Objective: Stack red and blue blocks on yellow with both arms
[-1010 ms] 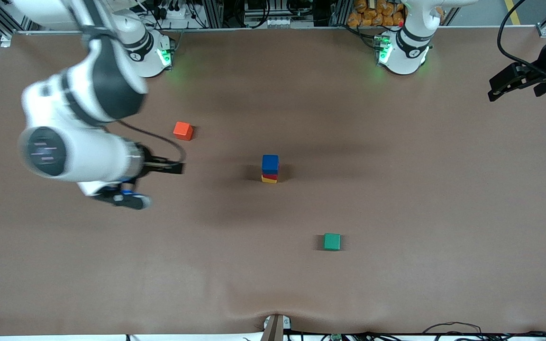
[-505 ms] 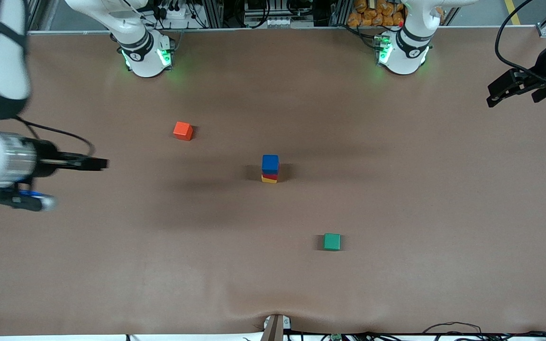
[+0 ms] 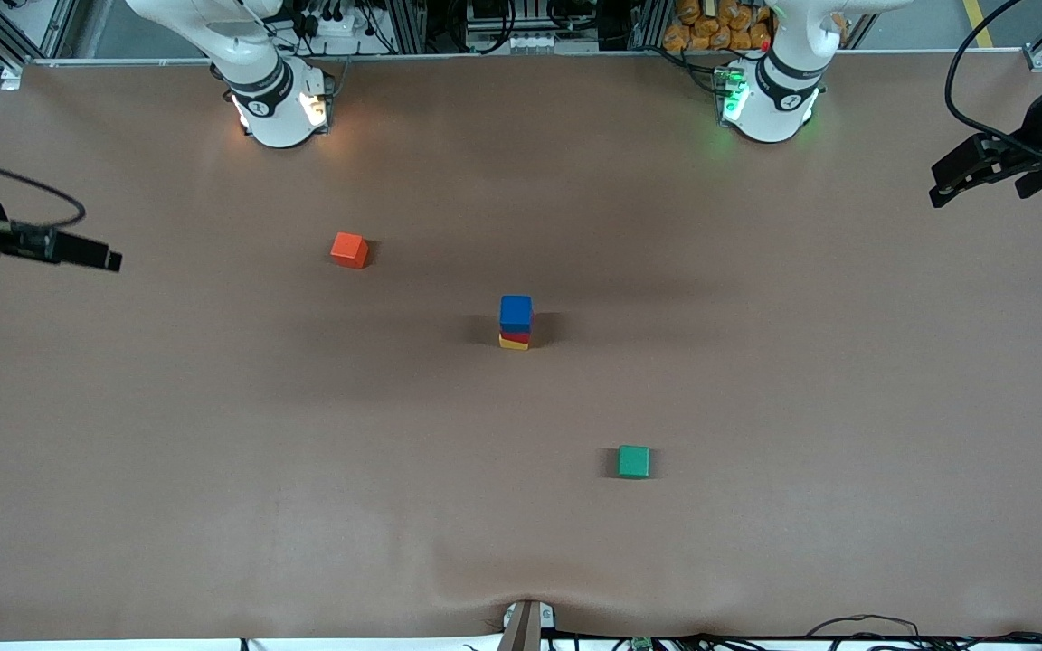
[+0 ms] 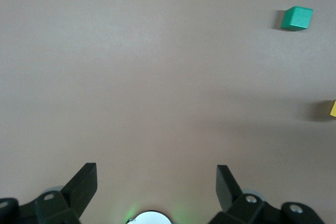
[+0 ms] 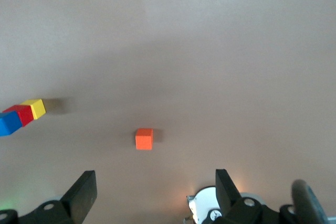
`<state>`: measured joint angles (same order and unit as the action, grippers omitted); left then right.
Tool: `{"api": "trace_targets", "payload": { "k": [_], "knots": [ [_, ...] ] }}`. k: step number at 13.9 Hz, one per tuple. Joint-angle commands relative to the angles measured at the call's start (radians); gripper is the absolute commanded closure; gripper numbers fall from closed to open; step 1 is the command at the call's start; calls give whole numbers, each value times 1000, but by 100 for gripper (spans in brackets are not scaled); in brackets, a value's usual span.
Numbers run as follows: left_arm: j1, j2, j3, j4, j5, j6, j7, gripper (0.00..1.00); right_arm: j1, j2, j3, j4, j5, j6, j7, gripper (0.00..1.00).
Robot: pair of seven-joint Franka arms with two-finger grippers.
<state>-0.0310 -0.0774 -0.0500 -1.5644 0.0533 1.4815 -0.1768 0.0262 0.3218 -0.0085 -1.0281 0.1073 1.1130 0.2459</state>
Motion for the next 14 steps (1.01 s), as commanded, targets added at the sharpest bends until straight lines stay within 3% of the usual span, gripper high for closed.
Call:
{"api": "trace_targets", "payload": {
  "k": [1,5,10,12,14],
  "knots": [
    [6,-10,-4,-9,3,13,11,0,-3,-26,-1,-9,-27,-18,3,0],
    [8,-10,-4,-9,2,13,13,0,-6,-23,-2,-6,-26,-7,3,0],
    [8,-12,-2,-9,2,11,14,0,-3,-90,2,-35,-60,-18,-5,0],
    [8,-12,-1,-9,2,11,14,0,-8,-143,-1,-122,-73,34,-95,0],
    [8,-13,-1,-9,2,11,14,0,-8,-251,-2,-293,-78,129,-148,0]
  ]
}}
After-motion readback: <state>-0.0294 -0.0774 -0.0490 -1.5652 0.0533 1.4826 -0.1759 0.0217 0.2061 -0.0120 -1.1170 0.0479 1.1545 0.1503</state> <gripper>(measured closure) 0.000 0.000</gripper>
